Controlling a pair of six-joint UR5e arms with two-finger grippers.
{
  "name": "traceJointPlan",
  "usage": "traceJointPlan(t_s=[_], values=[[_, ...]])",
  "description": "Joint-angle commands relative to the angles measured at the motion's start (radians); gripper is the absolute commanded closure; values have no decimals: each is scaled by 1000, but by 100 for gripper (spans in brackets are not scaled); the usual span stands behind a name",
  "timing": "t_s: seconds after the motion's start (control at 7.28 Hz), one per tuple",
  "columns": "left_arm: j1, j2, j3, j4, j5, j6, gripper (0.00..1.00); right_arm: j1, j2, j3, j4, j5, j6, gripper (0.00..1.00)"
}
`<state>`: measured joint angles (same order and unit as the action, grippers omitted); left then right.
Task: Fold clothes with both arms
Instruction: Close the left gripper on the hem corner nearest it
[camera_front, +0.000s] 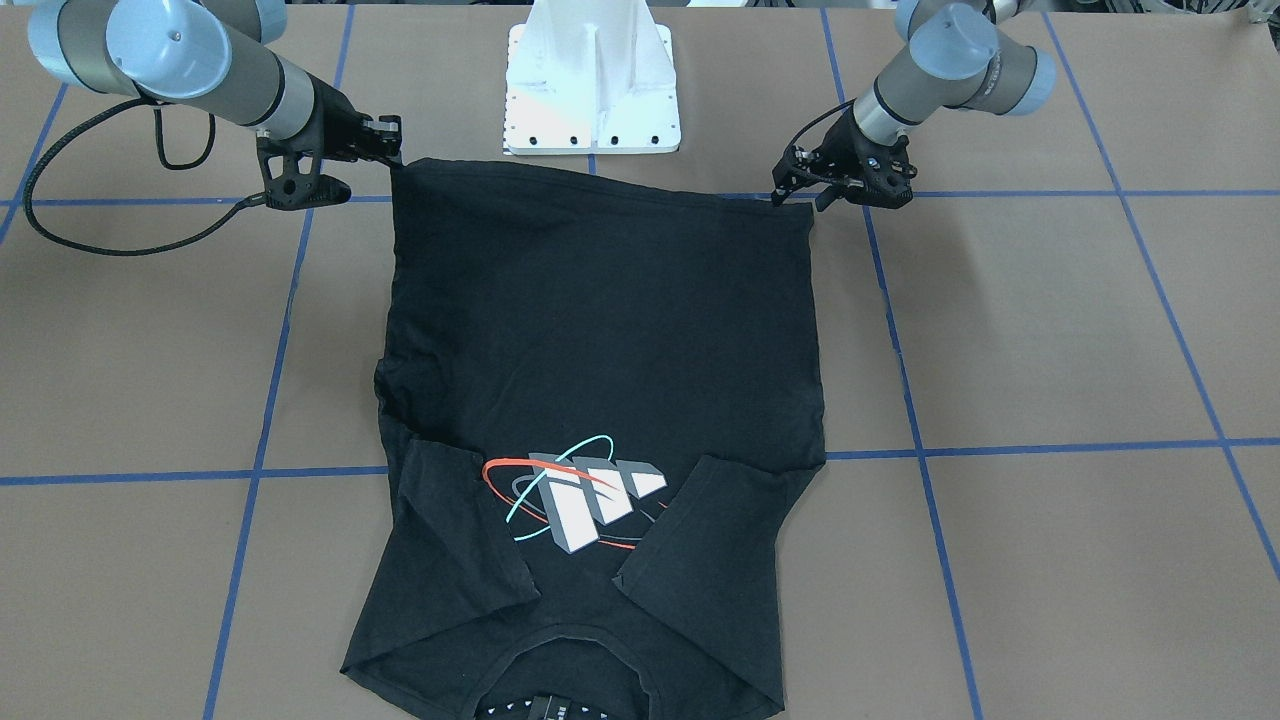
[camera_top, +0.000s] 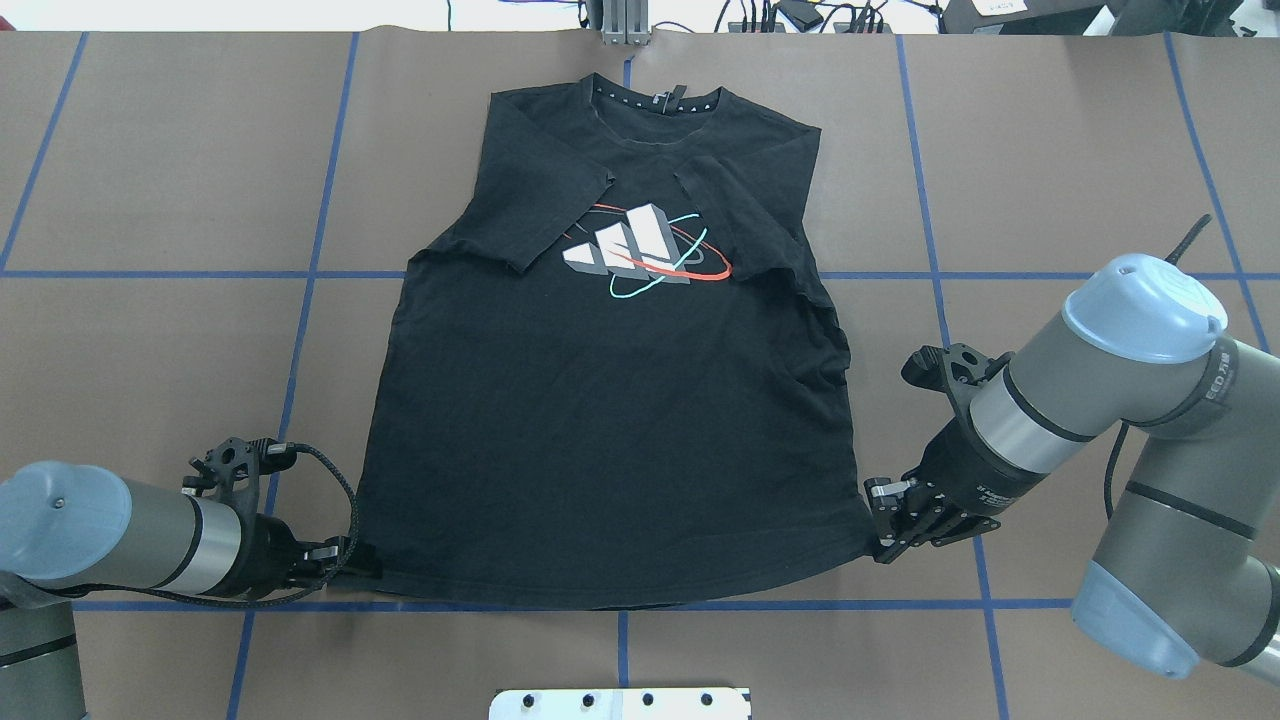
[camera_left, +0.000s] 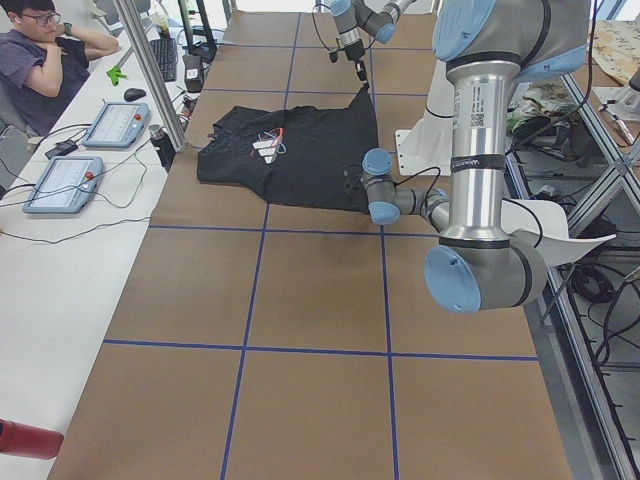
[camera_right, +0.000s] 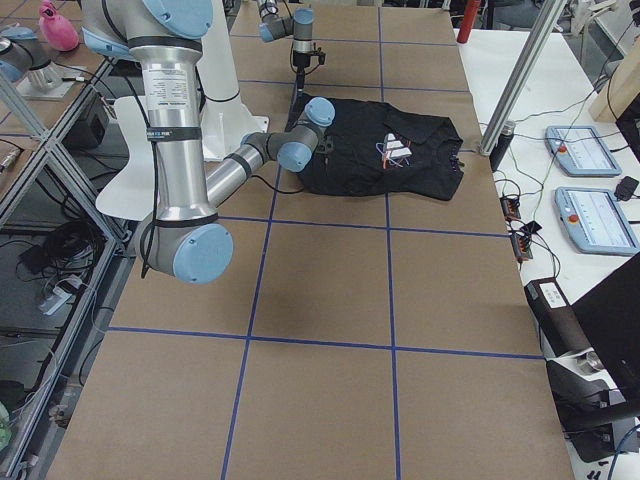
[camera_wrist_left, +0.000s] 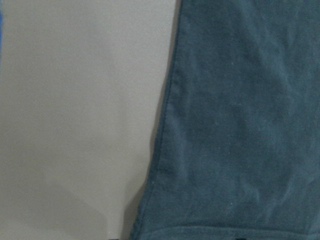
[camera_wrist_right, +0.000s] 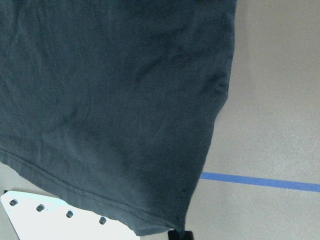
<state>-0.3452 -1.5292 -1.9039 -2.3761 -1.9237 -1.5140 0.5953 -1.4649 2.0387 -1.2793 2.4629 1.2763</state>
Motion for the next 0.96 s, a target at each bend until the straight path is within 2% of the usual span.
traceJointPlan(t_s=[0.0,0.82], values=[[2,-2,0,0,0,0,22,3,0,0,0,1,0,100],[6,-12,5,12,2,0,22,15,0,-2,0,14,0,100]])
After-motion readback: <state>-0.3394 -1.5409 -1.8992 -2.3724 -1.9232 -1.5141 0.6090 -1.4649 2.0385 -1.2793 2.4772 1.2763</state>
